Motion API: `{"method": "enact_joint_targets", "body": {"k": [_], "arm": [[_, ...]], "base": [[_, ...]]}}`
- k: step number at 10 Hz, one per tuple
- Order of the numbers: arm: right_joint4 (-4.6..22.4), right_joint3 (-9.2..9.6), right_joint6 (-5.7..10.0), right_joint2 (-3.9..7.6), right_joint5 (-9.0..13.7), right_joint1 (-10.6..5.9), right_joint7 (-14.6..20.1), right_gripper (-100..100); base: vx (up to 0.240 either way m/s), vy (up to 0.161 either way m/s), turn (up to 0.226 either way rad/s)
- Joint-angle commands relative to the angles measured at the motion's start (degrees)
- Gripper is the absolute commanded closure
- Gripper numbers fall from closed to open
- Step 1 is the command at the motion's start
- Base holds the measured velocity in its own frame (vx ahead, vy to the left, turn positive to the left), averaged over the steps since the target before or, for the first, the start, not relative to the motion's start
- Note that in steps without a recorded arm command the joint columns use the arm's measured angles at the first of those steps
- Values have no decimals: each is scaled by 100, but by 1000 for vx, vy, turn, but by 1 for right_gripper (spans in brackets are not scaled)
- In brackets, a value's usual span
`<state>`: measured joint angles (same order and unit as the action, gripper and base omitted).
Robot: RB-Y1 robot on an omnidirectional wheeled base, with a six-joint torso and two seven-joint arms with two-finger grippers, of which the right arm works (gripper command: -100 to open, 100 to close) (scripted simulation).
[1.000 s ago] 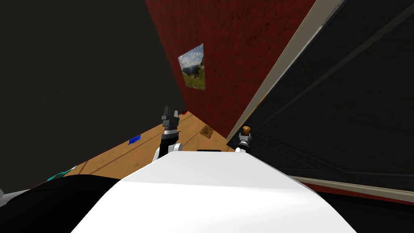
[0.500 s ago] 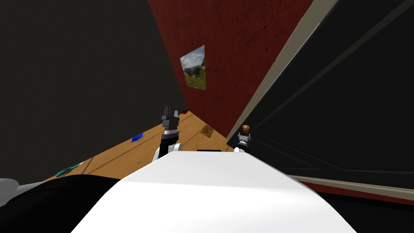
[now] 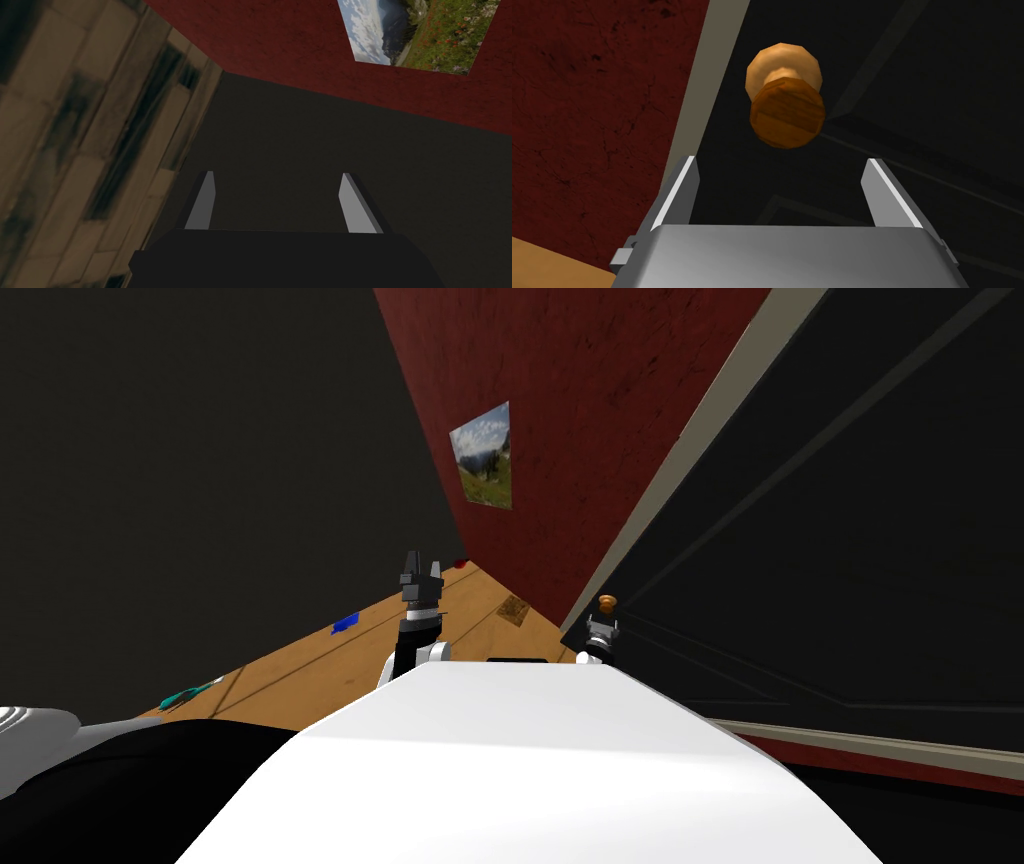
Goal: Pull the door open
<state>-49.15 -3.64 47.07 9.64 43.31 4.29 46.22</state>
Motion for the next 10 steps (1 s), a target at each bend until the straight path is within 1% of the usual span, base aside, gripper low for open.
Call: {"method": "enact_joint_targets", "body": {"k": [1,3,4,6,7,9,10], "arm": [[-42,34,30,-20,65,19,208,-100],[-101,146,122,-70,258,40,570,-100],[-101,146,122,-70,258,40,663,-100],[-151,242,202,-112,424,59,1018,-100],[-151,242,202,-112,424,59,1066,-100],[-191,318,265,-146,556,74,1371,-100],[-204,344,286,-158,601,79,1469,-100]], "base": [[-60,-6,22],[-62,-1,38],[-54,-7,19],[-48,-3,35],[-51,-2,13],[-52,2,26],[-50,4,28]]}}
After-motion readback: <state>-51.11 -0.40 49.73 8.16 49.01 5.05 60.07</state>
